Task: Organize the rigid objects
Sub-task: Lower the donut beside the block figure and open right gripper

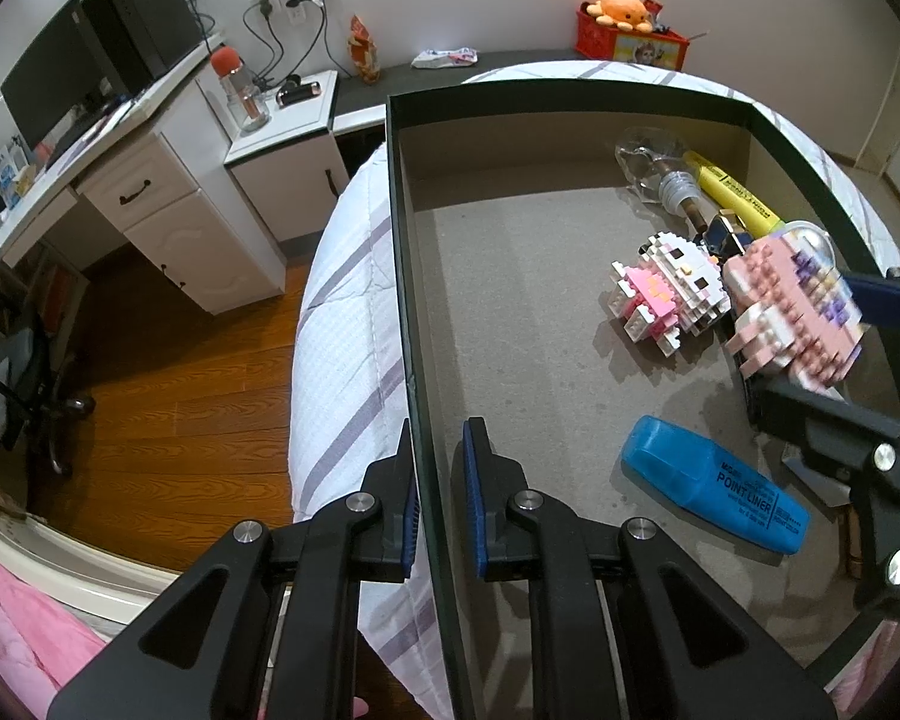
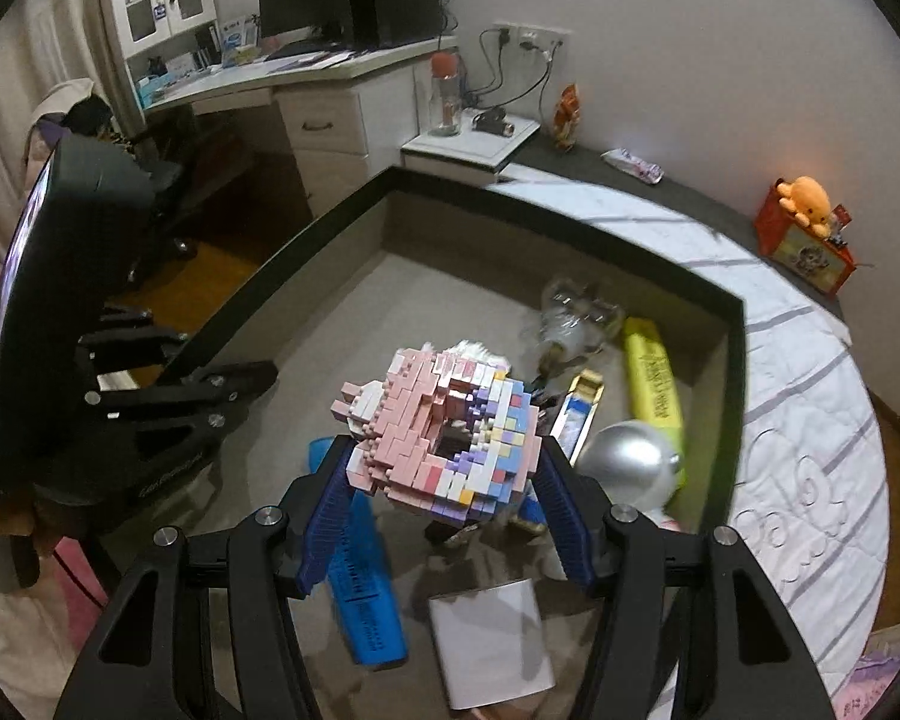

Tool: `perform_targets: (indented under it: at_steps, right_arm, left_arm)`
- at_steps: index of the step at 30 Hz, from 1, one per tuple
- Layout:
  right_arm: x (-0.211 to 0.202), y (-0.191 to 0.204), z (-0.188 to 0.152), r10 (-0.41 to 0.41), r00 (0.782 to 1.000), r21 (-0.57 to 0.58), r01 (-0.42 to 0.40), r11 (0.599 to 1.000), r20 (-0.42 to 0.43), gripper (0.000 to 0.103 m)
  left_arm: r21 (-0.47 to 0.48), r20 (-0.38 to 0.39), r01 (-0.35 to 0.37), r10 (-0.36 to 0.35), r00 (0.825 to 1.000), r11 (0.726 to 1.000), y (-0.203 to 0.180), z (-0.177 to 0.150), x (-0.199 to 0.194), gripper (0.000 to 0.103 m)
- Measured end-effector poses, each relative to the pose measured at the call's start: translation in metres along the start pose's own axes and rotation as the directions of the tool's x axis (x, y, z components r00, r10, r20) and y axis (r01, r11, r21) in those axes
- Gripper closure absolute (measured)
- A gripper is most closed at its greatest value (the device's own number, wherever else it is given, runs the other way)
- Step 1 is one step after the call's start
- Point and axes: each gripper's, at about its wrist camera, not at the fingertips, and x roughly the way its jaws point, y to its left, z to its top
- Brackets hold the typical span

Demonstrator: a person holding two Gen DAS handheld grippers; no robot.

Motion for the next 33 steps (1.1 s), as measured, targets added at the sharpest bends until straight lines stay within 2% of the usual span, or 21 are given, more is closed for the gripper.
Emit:
perform_targets:
  at_steps: [9,16,19,23,30,31,33]
  right_arm:
    - [0.002,0.002,-0.003,0.038,0.999,0.007,-0.037,0.999,-0.014,0.042]
    - [0.002,0.005,-0.003,0.029,1.0,0.011,-0.029,1.0,-0.01,0.042]
    - [0.007,0.01,-0.003,0.036,0.998,0.001,-0.036,0.999,-0.043,0.042]
    - [0.02,0.008,-0.006,-0.003,0.993,0.018,0.005,1.0,-0.116,0.042]
    - [0.018,0.015,-0.008,0.047,0.991,-0.015,-0.05,0.999,-0.126,0.042]
    - [0.018,0.014,-0.008,0.041,0.991,-0.011,-0.043,0.999,-0.124,0.041]
    - [0.016,0.009,-0.008,0.036,0.993,0.013,-0.035,0.999,-0.109,0.032]
  left_arm:
    - [0.008,0.0,-0.004,0.004,1.0,1.0,0.0,0.001,0.001,0.09]
    - [0.011,-0.002,-0.008,0.008,1.0,1.0,0.0,0.003,0.002,0.09]
    - [0.012,-0.002,-0.008,0.008,1.0,1.0,0.0,0.003,0.002,0.09]
    - [0.012,0.0,-0.007,0.007,1.0,1.0,0.0,0.002,0.002,0.09]
    - [0.014,-0.001,-0.008,0.008,1.0,1.0,-0.001,0.001,0.002,0.09]
    - [0.015,-0.001,-0.009,0.01,1.0,1.0,-0.001,0.001,0.002,0.09]
    - [0.015,-0.001,-0.009,0.009,1.0,1.0,-0.001,0.001,0.002,0.09]
